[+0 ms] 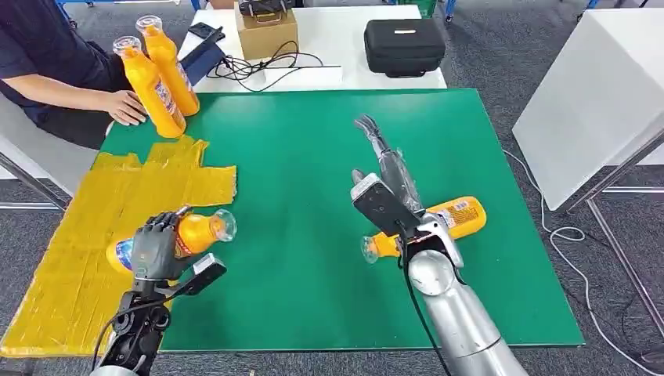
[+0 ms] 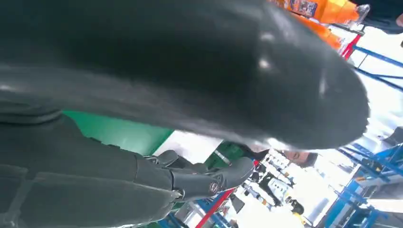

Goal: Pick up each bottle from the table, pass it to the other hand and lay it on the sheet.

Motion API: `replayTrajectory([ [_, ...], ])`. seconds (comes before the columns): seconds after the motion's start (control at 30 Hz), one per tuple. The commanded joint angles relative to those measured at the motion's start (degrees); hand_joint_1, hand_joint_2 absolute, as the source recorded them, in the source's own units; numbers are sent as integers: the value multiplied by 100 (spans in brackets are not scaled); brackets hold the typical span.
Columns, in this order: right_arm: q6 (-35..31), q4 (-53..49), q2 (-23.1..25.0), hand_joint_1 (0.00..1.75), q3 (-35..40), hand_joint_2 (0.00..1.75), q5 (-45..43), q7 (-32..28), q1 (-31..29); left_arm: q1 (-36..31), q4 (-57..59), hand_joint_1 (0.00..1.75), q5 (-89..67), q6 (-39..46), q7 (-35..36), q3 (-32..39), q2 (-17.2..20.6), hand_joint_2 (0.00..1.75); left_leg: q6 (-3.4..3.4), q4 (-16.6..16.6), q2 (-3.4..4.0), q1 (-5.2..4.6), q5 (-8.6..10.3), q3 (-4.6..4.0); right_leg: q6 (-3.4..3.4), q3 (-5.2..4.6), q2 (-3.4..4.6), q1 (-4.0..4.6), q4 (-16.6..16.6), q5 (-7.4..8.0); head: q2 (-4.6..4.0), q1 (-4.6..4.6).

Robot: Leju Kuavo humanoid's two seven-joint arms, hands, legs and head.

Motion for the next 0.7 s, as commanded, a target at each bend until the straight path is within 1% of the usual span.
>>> replayTrajectory([
  [0.03,18,533,-421,0,436,0,-113,-124,-436,-750,2517,175,151,75,160,212,388,175,-3,-11,7,-1,-7,38,8,38,-2,-1,-14,-4,0,-2],
  [0.07,13,541,-444,0,454,0,-128,-138,-445,-809,2695,175,163,75,228,154,425,175,-5,-12,10,2,-9,46,9,47,1,1,-17,-3,0,-4],
  [0.1,18,569,-478,0,471,0,-129,-138,-470,-867,2881,3,42,74,474,32,507,175,-3,-12,9,-2,-4,32,6,31,3,-3,-12,1,0,-4],
  [0.13,23,602,-505,0,477,0,-129,-137,-499,-953,3039,0,6,-87,656,-65,568,0,-5,-12,12,0,-5,39,7,38,5,0,-14,2,0,-4],
  [0.2,44,628,-588,0,486,0,-58,-149,-528,-1006,3090,0,26,-250,758,-93,649,0,-3,-12,11,-3,-4,46,5,42,6,-3,-9,1,0,-4],
  [0.3,302,757,-784,0,478,0,390,-43,-611,-927,2963,0,444,-435,473,-45,708,0,-7,-11,26,7,-7,69,10,63,14,7,-16,7,0,-4],
  [0.33,542,827,-943,0,471,0,474,-47,-675,-855,2845,0,657,-499,268,-2,692,0,-5,-14,24,3,-5,73,8,66,14,3,-14,6,0,-4],
  [0.4,750,893,-983,0,240,0,614,-190,-667,-766,2706,0,875,-546,240,-153,705,0,-1,-11,17,1,-5,77,8,70,9,2,-9,3,0,-7],
  [0.43,830,900,-1043,0,202,0,655,-208,-670,-720,2620,0,1063,-622,66,-142,697,0,-1,-11,21,3,-6,81,10,73,11,4,-11,4,0,-7],
  [0.47,907,865,-1233,0,218,0,785,-265,-661,-652,2487,0,1359,-750,-203,-132,706,0,0,-10,8,-1,-4,77,7,69,3,0,-4,0,0,-4],
  [0.5,975,860,-1381,0,140,0,770,-311,-646,-591,2348,0,1583,-839,-269,-198,722,0,0,-10,7,1,-5,78,10,73,-1,2,-9,1,0,-4],
  [0.57,1213,881,-1914,0,105,0,764,-584,-689,-226,1393,0,2731,-1384,-269,-692,784,0,1,-9,6,4,-7,79,12,79,-3,4,-12,1,0,-7],
  [0.6,1278,914,-2076,0,17,0,692,-741,-692,-199,1369,0,2847,-1401,-269,-783,846,0,2,-8,-4,-2,-4,74,8,73,-8,-1,-5,-2,0,-7],
  [0.63,1322,943,-2266,0,48,175,843,-872,-741,-24,894,0,3485,-1654,-269,-1004,897,0,3,-7,-3,-1,-5,77,13,78,-11,-1,-9,-1,0,-7],
  [0.67,1477,999,-2442,0,79,175,934,-939,-815,93,502,0,4100,-1811,-269,-1272,992,0,2,-4,-16,-3,-2,71,8,75,-19,-4,-3,-2,0,-4],
  [0.7,1515,1027,-2492,0,53,175,932,-970,-847,76,519,0,4158,-1822,-269,-1311,1027,0,3,-1,-11,-1,-4,74,14,80,-17,-2,-7,0,0,-7],
])
